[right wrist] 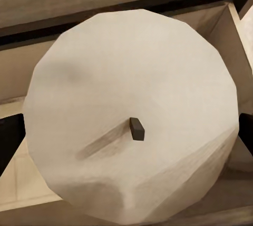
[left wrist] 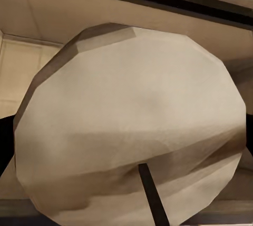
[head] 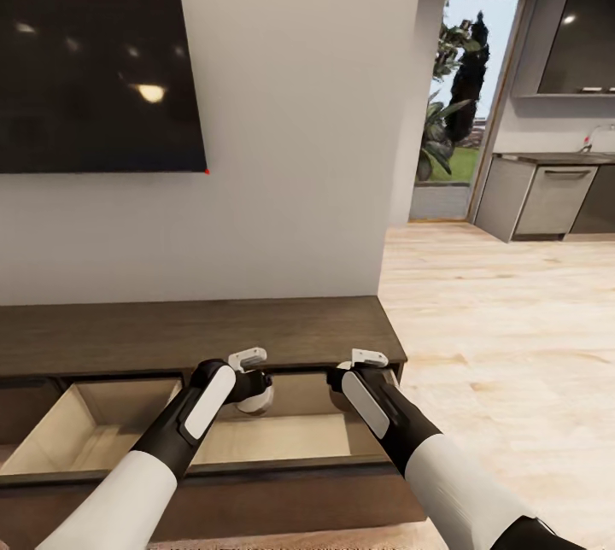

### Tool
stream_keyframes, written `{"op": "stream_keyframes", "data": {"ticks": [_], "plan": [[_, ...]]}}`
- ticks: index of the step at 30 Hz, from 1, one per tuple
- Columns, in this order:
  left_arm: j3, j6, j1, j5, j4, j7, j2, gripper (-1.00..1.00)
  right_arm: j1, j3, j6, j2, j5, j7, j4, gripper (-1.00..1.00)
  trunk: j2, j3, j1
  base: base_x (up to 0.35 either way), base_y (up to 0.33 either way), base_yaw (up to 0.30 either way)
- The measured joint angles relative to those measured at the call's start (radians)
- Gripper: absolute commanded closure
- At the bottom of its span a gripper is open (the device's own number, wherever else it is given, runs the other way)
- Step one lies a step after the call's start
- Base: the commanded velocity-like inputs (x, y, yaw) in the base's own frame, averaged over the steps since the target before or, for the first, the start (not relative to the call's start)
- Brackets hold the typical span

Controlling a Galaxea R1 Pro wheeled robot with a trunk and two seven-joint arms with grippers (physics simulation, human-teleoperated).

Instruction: Place each of the two pumpkins and all three candles from the living room inside a cabinet in the living room (use any cabinet), then make sure every cabinet is closed, and position the cauldron so it is next to a table in the living room.

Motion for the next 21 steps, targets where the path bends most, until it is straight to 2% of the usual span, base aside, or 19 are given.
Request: {"op": "stream_keyframes", "data": {"ticks": [21], "plan": [[0.000,0.000,0.000,0.001,0.002,0.000,0.000,1.00,0.000,0.000,0.000,0.000,0.000,0.000,0.000,1.00,-0.147,-0.066,0.081,0.000,0.000,0.000]]}}
